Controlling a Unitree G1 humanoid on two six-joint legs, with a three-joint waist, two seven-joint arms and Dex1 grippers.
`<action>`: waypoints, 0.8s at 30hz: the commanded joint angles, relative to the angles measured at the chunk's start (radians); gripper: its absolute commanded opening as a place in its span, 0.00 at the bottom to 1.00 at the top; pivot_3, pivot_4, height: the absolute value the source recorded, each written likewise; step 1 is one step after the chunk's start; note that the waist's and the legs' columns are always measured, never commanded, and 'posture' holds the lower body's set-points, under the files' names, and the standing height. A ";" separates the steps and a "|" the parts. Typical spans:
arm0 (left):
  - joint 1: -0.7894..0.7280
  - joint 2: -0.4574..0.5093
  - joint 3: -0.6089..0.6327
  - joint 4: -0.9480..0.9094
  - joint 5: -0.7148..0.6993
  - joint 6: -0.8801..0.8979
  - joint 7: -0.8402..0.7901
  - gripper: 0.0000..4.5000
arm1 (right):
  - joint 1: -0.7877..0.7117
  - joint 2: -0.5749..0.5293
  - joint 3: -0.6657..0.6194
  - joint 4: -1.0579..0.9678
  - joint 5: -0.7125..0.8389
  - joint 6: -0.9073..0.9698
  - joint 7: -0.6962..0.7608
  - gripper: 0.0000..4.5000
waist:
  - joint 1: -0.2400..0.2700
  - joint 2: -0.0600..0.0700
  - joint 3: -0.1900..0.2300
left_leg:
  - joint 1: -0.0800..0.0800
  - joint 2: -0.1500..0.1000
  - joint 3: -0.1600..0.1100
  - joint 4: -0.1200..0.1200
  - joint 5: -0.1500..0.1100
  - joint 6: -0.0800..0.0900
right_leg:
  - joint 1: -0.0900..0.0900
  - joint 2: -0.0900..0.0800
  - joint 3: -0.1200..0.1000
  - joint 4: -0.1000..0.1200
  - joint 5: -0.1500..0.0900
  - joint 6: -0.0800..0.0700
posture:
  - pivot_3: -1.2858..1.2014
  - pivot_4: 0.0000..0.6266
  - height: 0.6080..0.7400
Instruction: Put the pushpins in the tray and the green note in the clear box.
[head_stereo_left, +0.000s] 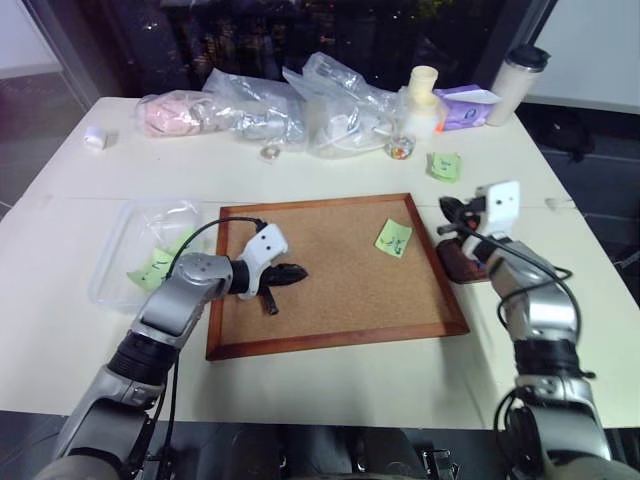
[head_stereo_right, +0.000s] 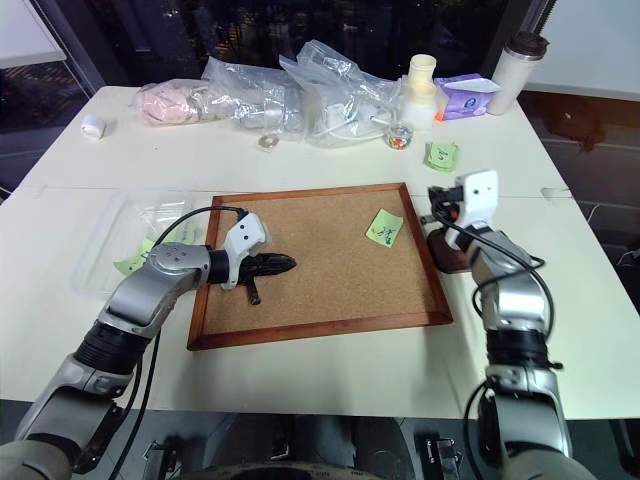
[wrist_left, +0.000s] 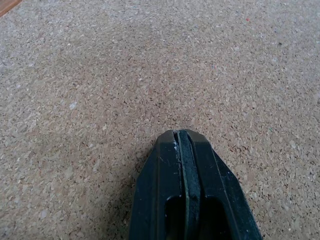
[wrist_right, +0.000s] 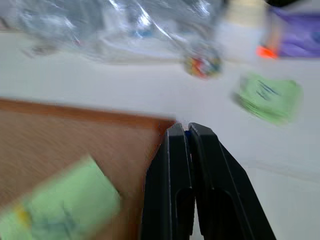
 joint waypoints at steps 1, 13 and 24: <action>0.015 0.025 -0.043 0.040 0.051 -0.006 -0.018 0.00 | 0.075 -0.020 -0.047 -0.112 0.021 0.048 -0.017 0.02 | -0.003 0.001 0.000 | 0.000 0.000 0.000 0.000 0.000 0.000 | 0.000 0.000 0.000 0.000 0.000 0.000 | 0.52 0.24 0.97; -0.005 0.038 -0.037 0.071 0.064 -0.038 -0.039 0.00 | 0.224 -0.006 -0.080 -0.250 0.043 0.133 -0.045 0.02 | -0.002 0.002 -0.001 | 0.002 0.000 0.000 0.000 0.000 0.000 | 0.001 0.001 0.001 0.001 0.000 0.000 | 0.52 0.24 0.97; -0.011 0.034 -0.036 0.084 0.066 -0.043 -0.041 0.00 | 0.230 -0.018 -0.097 -0.268 0.057 0.142 -0.048 0.99 | -0.002 0.002 -0.001 | 0.002 0.000 0.000 0.000 0.000 0.000 | 0.001 0.001 0.001 0.001 0.000 0.000 | 0.52 0.24 0.97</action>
